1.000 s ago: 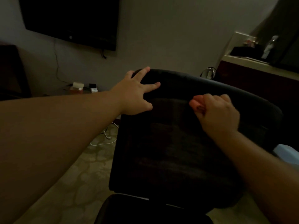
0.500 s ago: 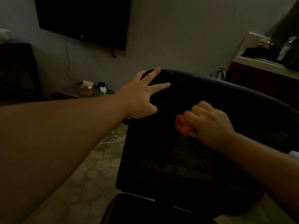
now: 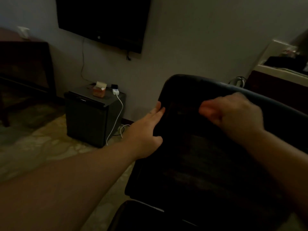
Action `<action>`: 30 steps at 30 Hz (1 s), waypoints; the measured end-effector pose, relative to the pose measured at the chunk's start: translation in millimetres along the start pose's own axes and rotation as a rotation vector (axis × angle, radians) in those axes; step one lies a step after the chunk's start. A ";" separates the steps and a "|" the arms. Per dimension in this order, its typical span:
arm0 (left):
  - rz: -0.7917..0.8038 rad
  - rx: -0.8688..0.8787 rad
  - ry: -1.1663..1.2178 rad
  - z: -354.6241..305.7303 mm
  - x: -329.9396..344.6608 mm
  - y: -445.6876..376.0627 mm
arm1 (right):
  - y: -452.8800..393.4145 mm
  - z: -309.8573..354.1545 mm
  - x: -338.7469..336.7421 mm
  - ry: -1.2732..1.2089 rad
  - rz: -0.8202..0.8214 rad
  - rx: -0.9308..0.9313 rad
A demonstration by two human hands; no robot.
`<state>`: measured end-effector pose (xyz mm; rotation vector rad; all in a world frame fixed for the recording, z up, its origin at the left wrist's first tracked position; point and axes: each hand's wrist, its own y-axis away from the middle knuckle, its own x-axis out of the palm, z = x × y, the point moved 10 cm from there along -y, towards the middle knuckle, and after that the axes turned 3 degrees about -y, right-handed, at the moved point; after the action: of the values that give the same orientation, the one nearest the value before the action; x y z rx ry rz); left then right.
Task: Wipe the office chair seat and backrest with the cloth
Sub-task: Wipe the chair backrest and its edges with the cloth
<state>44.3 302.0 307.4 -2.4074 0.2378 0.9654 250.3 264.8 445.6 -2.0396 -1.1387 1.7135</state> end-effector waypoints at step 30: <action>0.403 -0.067 -0.489 6.4 13.4 23.1 | -20.3 107.3 45.6 -0.002 0.111 -0.271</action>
<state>42.3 286.4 284.9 -2.1330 0.5231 1.7273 144.2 278.9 395.2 -2.2989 -1.3467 1.6889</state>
